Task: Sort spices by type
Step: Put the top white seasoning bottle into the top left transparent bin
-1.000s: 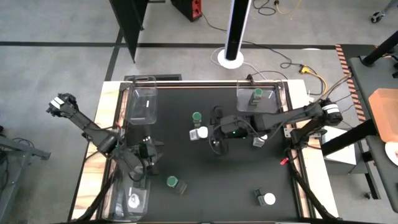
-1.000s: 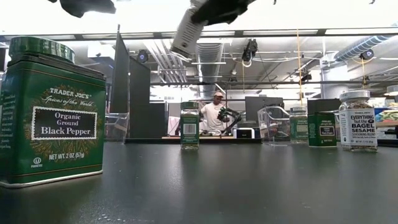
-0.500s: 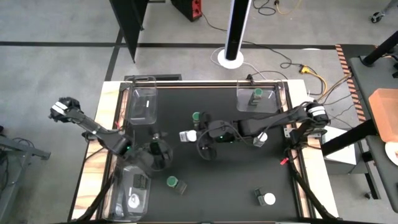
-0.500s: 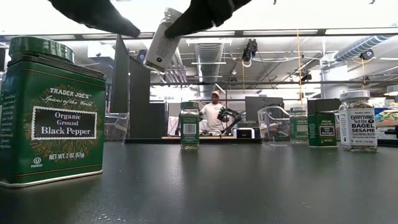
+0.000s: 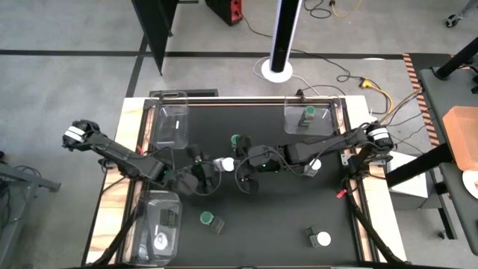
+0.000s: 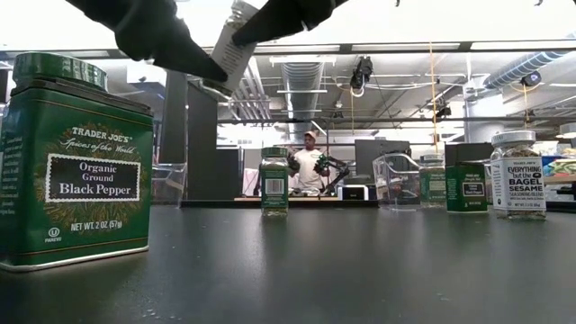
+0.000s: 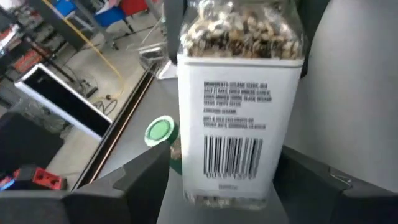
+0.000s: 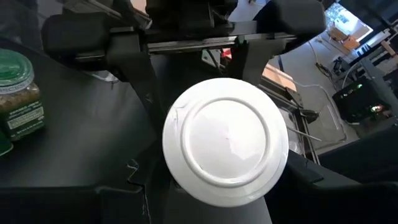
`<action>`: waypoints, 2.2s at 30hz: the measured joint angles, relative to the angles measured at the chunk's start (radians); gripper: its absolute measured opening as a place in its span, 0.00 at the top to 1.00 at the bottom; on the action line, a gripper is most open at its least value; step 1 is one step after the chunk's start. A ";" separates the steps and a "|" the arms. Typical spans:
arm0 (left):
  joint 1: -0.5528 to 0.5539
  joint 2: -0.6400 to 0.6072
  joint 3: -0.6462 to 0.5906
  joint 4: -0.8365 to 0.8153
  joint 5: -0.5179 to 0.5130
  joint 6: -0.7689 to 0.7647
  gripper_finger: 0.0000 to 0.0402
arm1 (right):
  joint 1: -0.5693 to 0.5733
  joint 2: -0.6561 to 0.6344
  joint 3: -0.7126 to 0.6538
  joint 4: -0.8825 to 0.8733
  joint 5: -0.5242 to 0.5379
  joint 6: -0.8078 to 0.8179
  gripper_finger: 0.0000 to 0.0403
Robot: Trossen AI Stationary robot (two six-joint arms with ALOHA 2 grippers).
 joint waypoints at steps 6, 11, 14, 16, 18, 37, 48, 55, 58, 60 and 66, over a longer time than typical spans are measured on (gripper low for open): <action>0.002 0.018 0.000 0.042 0.007 0.056 0.52 | 0.008 0.000 0.000 -0.002 0.001 -0.014 0.53; 0.004 0.017 0.000 0.045 0.032 0.055 0.55 | 0.011 0.000 0.000 -0.004 0.005 -0.009 0.53; 0.004 0.013 0.000 0.050 0.039 0.057 0.55 | 0.011 -0.001 0.000 -0.005 0.002 -0.005 0.48; 0.003 0.010 0.000 0.057 0.056 0.064 0.55 | 0.011 -0.011 0.000 -0.020 -0.003 0.013 0.40; -0.002 0.001 -0.006 0.062 0.055 0.064 0.55 | 0.011 -0.029 0.000 -0.047 -0.003 0.055 0.33; -0.029 -0.157 -0.263 0.700 0.253 0.380 0.55 | 0.010 -0.178 -0.312 0.435 -0.090 0.165 0.32; -0.025 -0.135 -0.282 0.765 0.282 0.405 0.55 | 0.011 -0.103 -0.353 0.687 -0.193 0.171 0.31; -0.023 -0.104 -0.261 0.766 0.292 0.411 0.55 | 0.012 -0.056 -0.293 0.686 -0.199 0.148 0.23; -0.022 -0.099 -0.261 0.762 0.289 0.411 0.55 | 0.011 -0.055 -0.286 0.667 -0.199 0.146 0.21; -0.022 -0.100 -0.261 0.764 0.286 0.411 0.55 | 0.010 -0.055 -0.286 0.668 -0.198 0.146 0.20; -0.022 -0.100 -0.260 0.769 0.257 0.409 0.55 | 0.014 -0.076 -0.286 0.638 -0.179 0.142 0.20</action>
